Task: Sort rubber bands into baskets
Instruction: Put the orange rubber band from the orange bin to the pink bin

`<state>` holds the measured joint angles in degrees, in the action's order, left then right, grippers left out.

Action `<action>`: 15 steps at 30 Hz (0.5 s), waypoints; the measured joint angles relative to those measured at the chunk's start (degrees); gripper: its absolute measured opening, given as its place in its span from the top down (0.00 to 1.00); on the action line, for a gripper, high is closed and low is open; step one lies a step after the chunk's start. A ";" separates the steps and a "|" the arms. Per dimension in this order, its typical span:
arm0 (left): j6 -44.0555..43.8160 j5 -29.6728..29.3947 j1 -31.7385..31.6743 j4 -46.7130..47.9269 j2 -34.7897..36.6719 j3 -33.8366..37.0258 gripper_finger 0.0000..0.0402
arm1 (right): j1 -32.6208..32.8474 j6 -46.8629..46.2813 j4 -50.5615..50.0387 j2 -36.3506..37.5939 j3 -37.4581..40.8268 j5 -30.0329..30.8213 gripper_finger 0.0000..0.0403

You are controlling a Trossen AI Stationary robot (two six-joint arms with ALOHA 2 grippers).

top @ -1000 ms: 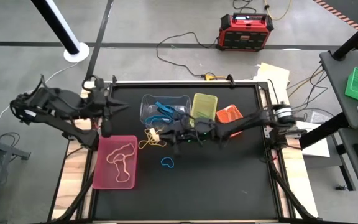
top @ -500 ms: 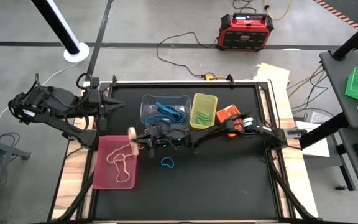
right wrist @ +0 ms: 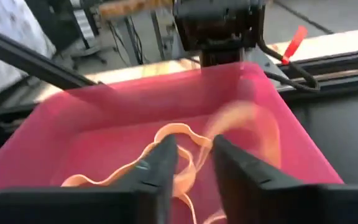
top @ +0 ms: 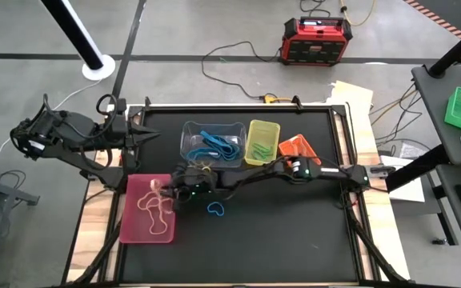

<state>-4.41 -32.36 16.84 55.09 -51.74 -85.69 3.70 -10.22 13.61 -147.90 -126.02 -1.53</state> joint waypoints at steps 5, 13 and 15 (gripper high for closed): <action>0.42 -0.02 0.00 -0.02 -0.18 0.00 1.00 | 0.00 4.08 -17.18 -1.36 -9.14 -0.02 0.56; 0.35 -0.02 0.00 -0.04 -0.17 0.00 1.00 | 0.26 11.38 -60.88 14.44 -6.99 6.68 0.42; 0.42 -0.02 0.00 -0.04 -0.19 0.00 1.00 | 0.61 10.94 -72.58 19.86 -6.06 11.53 0.42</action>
<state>-3.99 -32.38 16.84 55.05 -51.92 -85.69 4.32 0.72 -58.97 -128.04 -132.08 10.00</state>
